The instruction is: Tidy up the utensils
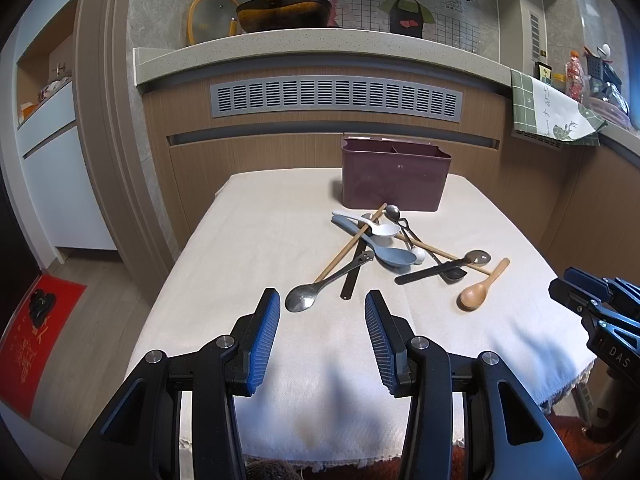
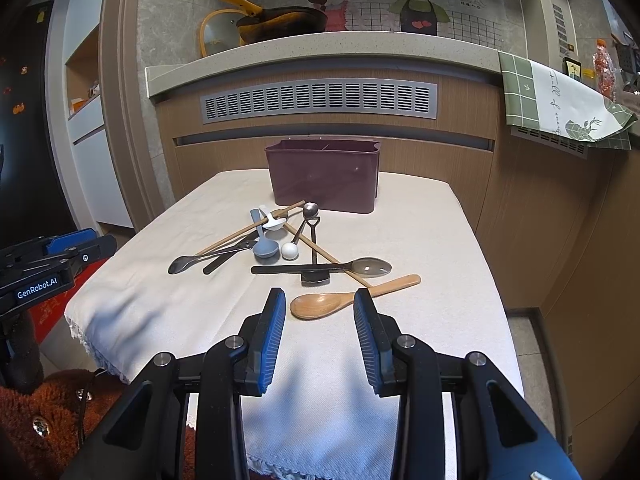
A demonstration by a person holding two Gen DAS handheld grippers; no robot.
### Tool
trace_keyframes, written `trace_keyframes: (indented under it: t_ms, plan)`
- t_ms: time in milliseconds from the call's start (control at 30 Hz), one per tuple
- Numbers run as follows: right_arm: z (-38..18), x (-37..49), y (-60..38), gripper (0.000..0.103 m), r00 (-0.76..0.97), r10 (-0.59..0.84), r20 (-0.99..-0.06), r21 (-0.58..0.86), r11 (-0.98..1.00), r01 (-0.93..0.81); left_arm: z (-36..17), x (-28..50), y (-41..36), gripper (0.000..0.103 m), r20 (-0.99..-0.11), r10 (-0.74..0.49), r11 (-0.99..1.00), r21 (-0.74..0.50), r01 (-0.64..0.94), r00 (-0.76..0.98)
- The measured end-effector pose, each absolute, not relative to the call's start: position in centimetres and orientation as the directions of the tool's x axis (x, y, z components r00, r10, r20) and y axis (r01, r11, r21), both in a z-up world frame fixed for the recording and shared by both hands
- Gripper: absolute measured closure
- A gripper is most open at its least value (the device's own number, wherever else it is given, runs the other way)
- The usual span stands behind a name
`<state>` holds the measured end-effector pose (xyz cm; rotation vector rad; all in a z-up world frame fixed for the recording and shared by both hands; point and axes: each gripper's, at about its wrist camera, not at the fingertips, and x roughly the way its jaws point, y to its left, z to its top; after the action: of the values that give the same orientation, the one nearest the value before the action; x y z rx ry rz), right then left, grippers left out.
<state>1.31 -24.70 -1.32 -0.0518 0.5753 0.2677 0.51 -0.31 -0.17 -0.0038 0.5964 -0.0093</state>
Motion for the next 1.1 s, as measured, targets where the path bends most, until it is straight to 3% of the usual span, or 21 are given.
trace_keyframes:
  t_ms: [1100]
  plan:
    - [-1.53,1.55,-24.8,0.07,0.797,0.24,-0.554,0.038,0.964,-0.263,-0.12,0.66,-0.4,0.058,-0.573,-0.013,1.0,-0.001,0.015,0.82]
